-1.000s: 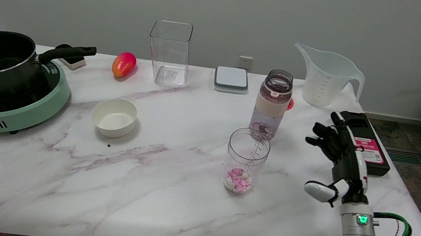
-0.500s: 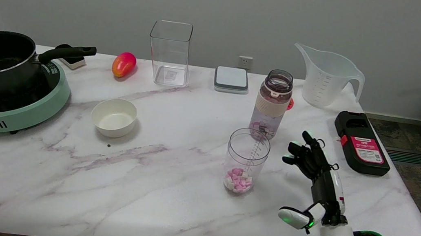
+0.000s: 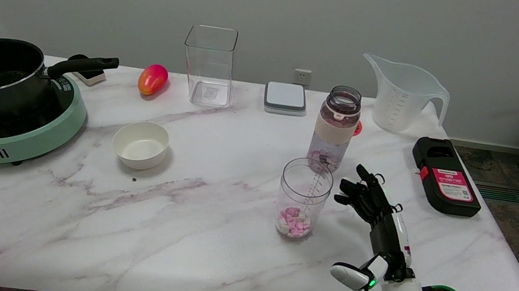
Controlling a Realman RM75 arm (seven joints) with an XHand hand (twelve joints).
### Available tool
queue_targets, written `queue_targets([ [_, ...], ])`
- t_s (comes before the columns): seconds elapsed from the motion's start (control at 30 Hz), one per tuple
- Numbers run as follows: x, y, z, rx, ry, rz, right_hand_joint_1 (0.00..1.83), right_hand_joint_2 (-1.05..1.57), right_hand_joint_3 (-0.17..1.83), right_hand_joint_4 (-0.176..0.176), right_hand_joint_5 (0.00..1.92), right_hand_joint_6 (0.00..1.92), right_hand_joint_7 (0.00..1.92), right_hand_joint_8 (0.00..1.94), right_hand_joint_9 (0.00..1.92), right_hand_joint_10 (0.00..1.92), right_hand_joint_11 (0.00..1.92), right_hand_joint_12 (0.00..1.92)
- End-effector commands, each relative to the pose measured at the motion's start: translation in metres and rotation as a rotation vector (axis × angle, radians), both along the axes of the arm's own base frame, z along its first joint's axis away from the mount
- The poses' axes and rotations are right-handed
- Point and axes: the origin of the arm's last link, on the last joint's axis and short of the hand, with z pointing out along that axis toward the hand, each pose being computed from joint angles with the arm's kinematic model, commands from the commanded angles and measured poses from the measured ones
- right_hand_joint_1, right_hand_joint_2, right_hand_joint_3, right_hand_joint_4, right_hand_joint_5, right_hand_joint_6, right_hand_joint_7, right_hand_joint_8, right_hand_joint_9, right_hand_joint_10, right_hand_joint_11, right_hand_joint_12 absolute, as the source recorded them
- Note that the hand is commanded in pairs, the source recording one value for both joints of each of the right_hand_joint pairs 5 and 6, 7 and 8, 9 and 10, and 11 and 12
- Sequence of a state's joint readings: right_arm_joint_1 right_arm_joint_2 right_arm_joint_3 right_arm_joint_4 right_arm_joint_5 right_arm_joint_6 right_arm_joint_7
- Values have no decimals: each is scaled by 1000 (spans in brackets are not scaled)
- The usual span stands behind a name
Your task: Pick up the measuring cup.
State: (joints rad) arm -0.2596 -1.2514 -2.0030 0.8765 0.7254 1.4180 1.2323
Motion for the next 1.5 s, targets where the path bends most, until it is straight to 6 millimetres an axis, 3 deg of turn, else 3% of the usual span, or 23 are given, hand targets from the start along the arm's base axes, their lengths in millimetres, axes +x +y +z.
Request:
queue_targets([
  [0.03, -1, -20, -5, 37, -1, 22, 1087, -546, 1060, 0, 229, 229, 505, 505, 463, 463, 595, 595],
  [0.3, 0, -32, -3, 44, 7, 16, 1090, -592, 1085, 0, 216, 216, 490, 490, 451, 451, 557, 557],
  [1.0, 10, -84, -22, 117, -2, 11, 1122, -704, 1224, 0, 253, 253, 483, 483, 453, 453, 500, 500],
  [1.5, 10, -92, -35, 157, -19, 2, 1141, -651, 1268, 0, 290, 290, 491, 491, 457, 457, 492, 492],
])
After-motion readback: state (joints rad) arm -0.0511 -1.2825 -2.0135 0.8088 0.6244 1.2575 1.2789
